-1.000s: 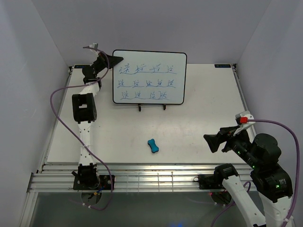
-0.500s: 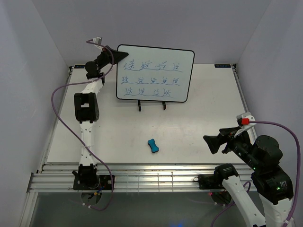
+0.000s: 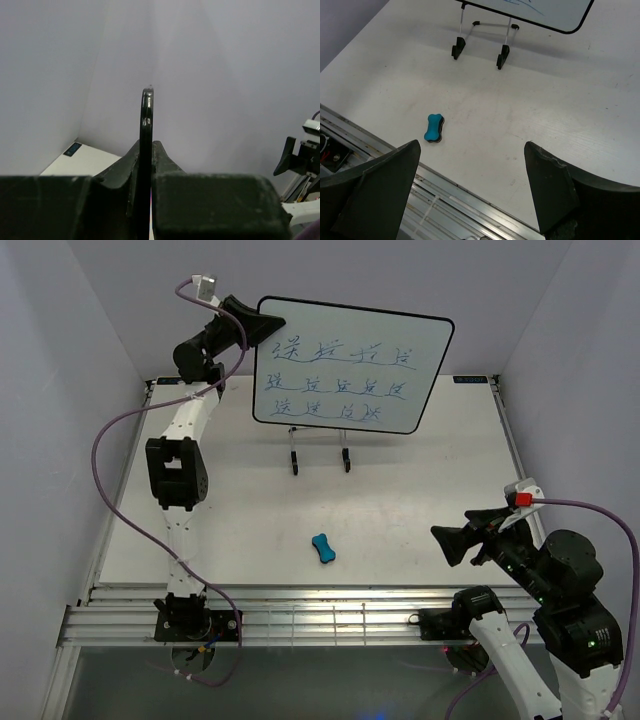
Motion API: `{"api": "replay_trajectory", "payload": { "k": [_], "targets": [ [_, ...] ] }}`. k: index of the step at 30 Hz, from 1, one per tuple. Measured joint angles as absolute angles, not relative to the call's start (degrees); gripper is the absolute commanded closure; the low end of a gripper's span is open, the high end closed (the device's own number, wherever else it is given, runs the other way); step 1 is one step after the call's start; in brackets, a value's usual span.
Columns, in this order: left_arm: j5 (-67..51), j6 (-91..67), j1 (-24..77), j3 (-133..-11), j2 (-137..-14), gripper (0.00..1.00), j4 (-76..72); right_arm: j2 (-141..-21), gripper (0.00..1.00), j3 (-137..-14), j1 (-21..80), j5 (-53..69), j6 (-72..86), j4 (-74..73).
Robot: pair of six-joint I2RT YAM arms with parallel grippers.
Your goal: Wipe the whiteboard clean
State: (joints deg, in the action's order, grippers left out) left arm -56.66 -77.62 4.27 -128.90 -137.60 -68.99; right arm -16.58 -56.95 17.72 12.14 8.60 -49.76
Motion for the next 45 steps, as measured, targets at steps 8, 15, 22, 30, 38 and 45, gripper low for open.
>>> {"api": "replay_trajectory", "payload": {
  "k": [8,15,22,30,38,45],
  "targets": [
    [-55.9,-77.4,4.9,-104.5,-116.6,1.0,-64.6,-16.6,0.1,-58.8,17.7,11.5,8.7,-49.6],
    [-54.0,-66.8,2.3,-74.3,-92.0,1.0,-53.1,-17.8,0.1,-58.3,17.7,13.1,9.0,-50.0],
    [-55.7,-63.1,-7.5,-54.3,-71.1,1.0,-46.4,-22.3,0.06,-50.5,17.7,28.7,8.8,-48.7],
    [-57.1,-56.5,-16.1,-42.9,-55.1,1.0,-31.5,-29.4,0.1,-42.0,17.7,33.5,11.7,-43.9],
    [-56.2,-51.9,-16.1,-48.0,-52.8,1.0,-16.8,-38.5,0.06,-40.5,25.4,24.4,15.2,-36.4],
    [-50.3,-40.6,-16.1,-57.2,-53.9,1.0,-3.1,-51.2,0.03,-40.5,47.8,5.5,21.4,-27.1]
  ]
}}
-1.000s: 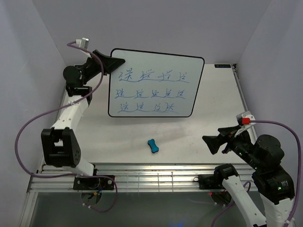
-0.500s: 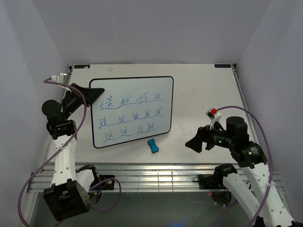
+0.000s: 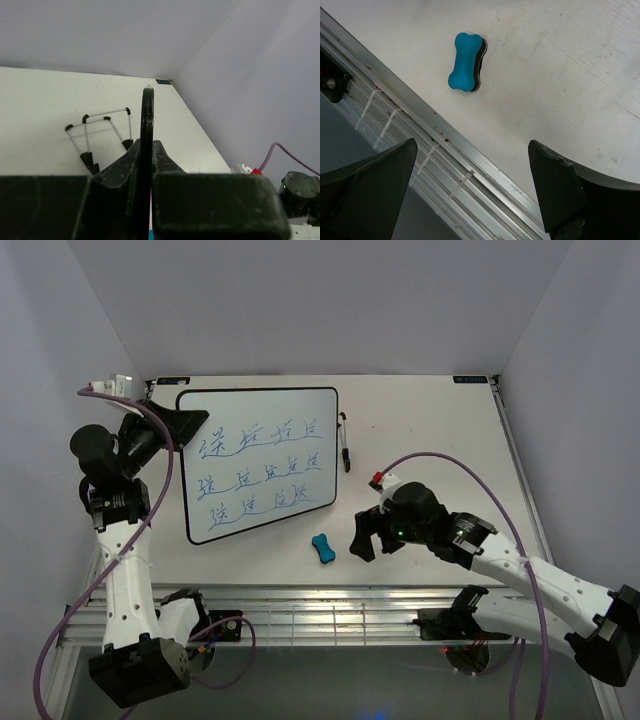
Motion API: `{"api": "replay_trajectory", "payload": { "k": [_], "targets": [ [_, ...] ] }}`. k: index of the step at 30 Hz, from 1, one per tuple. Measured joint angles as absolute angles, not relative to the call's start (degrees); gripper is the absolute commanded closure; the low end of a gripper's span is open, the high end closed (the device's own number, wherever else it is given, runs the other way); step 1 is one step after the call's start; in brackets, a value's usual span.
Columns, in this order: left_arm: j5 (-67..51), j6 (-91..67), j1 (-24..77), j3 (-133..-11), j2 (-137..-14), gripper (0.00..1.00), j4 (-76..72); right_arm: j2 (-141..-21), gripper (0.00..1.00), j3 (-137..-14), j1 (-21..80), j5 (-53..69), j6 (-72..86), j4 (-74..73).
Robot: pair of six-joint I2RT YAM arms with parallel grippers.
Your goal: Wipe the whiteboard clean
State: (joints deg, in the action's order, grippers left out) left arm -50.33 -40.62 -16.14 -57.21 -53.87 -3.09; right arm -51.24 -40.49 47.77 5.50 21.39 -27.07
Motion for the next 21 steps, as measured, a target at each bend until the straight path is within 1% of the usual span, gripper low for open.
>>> {"api": "replay_trajectory", "payload": {
  "k": [1,2,4,5,13,14,16,19,20,21],
  "targets": [
    [-49.7,-39.4,-16.1,-57.9,-53.9,1.0,-2.3,-53.6,0.03,-40.7,50.2,3.4,22.1,-25.7],
    [-49.2,-38.3,-16.2,-58.4,-54.0,1.0,-1.7,-55.8,0.0,-40.9,51.7,1.9,22.5,-24.3],
    [-48.5,-36.9,-16.4,-58.8,-54.3,1.0,-1.0,-60.4,0.0,-41.8,53.5,0.0,23.2,-22.0],
    [-48.4,-36.5,-16.4,-58.9,-54.7,1.0,-0.7,-63.2,0.04,-42.6,54.4,-0.8,23.6,-20.8],
    [-48.4,-34.6,-16.3,-58.8,-56.8,1.0,2.2,-85.1,0.05,-55.9,61.6,-8.4,23.8,-18.4],
    [-48.1,-34.4,-16.3,-58.8,-56.8,1.0,2.4,-87.3,0.09,-57.4,62.3,-9.1,23.8,-18.1],
    [-47.1,-33.9,-15.7,-58.8,-56.8,1.0,3.3,-90.9,0.09,-59.4,63.4,-10.6,23.7,-17.8],
    [-44.8,-32.8,-14.2,-59.2,-56.8,1.0,5.3,-95.3,0.17,-61.4,64.5,-12.6,23.6,-17.9],
    [-43.8,-32.0,-13.7,-59.7,-56.8,1.0,6.3,-96.5,0.23,-61.8,64.7,-13.1,23.6,-18.1],
    [-43.2,-31.6,-12.9,-60.1,-56.8,1.0,6.9,-97.6,0.27,-62.1,64.8,-13.6,23.5,-18.2]
  ]
}}
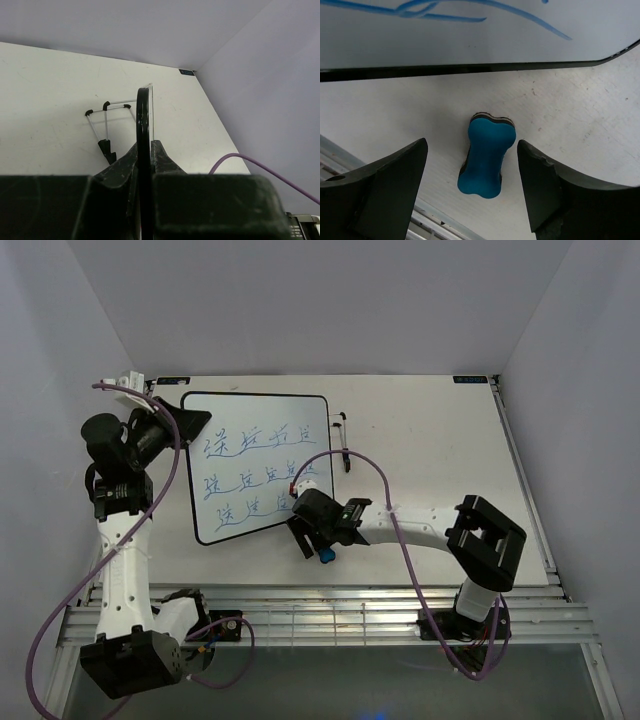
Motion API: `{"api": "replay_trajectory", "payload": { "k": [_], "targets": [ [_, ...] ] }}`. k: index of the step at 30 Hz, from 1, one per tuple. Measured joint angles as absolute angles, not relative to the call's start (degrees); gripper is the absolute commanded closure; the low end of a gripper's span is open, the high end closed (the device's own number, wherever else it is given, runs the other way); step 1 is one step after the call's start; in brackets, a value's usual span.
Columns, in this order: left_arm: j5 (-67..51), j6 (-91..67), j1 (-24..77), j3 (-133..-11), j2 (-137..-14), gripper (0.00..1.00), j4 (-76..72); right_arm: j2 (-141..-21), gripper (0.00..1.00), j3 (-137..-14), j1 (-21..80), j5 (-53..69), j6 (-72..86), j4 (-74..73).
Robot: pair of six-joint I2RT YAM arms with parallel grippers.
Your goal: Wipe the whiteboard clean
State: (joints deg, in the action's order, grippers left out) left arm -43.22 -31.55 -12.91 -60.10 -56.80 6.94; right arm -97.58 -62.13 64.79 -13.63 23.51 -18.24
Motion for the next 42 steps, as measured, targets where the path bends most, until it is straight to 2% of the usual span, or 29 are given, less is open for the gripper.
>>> {"api": "replay_trajectory", "payload": {
  "k": [6,12,24,28,33,35,42],
  "targets": [
    [-40.8,-29.6,-10.5,-61.2,-56.7,1.0,8.7,-99.5,0.3,-62.3,65.4,-16.7,23.7,-20.0],
    [-39.8,-29.5,-9.9,-61.2,-56.7,1.0,9.3,-99.5,0.38,-62.3,65.7,-18.1,23.8,-20.6],
    [-38.2,-28.9,-8.3,-61.7,-56.7,1.0,10.5,-99.5,0.45,-61.3,65.8,-17.7,24.4,-20.5],
    [-37.5,-28.2,-7.4,-62.6,-56.7,1.0,11.6,-99.5,0.55,-60.5,66.0,-17.6,25.1,-20.4],
    [-36.9,-27.9,-7.1,-62.7,-56.6,1.0,12.0,-99.5,0.6,-60.1,66.8,-17.5,25.3,-20.5],
    [-36.6,-27.9,-7.0,-62.7,-56.5,1.0,12.2,-99.5,0.66,-60.1,67.0,-17.6,25.4,-20.5],
    [-35.8,-27.8,-5.4,-62.7,-56.5,1.0,12.1,-94.5,0.67,-58.5,67.5,-19.3,26.3,-22.2]
  ]
}}
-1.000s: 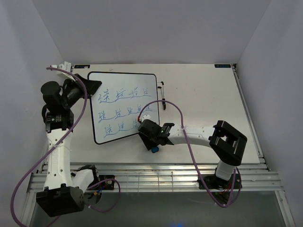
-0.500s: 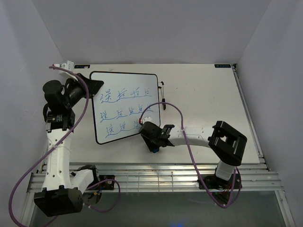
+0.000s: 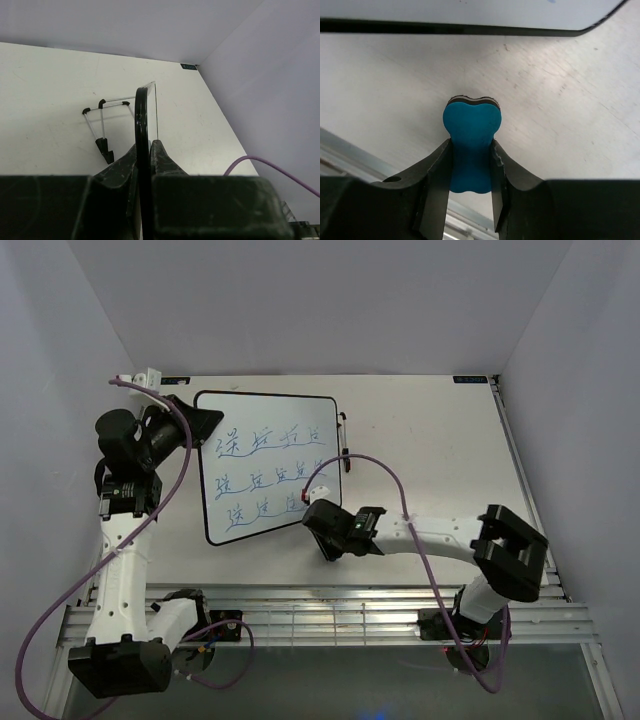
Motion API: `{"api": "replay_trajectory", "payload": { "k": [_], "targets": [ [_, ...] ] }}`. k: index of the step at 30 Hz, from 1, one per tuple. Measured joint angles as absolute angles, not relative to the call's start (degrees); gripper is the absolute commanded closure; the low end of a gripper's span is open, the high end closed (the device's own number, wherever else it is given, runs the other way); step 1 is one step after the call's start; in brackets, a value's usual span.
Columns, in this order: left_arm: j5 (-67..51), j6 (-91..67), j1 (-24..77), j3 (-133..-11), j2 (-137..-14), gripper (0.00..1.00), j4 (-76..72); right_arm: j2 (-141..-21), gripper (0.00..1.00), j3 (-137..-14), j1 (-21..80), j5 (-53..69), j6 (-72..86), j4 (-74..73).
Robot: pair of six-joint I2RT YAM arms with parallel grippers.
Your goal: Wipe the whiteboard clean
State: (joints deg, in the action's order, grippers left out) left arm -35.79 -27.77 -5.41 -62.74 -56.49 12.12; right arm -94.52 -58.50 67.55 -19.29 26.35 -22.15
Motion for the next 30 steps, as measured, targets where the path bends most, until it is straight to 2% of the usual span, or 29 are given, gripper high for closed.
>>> {"api": "replay_trajectory", "payload": {
  "k": [8,14,17,21,30],
  "targets": [
    [-38.2,-28.9,-1.0,-61.9,-56.9,1.0,10.2,-67.1,0.66,-52.2,67.5,-24.6,26.9,-27.4],
    [-43.0,-35.1,2.5,-53.1,-58.2,1.0,5.5,-53.7,0.66,-49.1,67.6,-25.8,22.8,-21.6],
    [-42.4,-39.4,5.5,-48.1,-59.3,1.0,3.8,-55.7,0.66,-49.7,67.6,-26.4,21.0,-18.9],
    [-41.7,-44.1,10.2,-42.7,-59.7,1.0,0.5,-64.7,0.66,-52.5,67.6,-26.6,19.2,-16.0],
    [-42.6,-47.0,11.2,-37.1,-59.7,1.0,-2.8,-75.9,0.66,-59.4,67.8,-23.5,17.2,-12.2]
  ]
}}
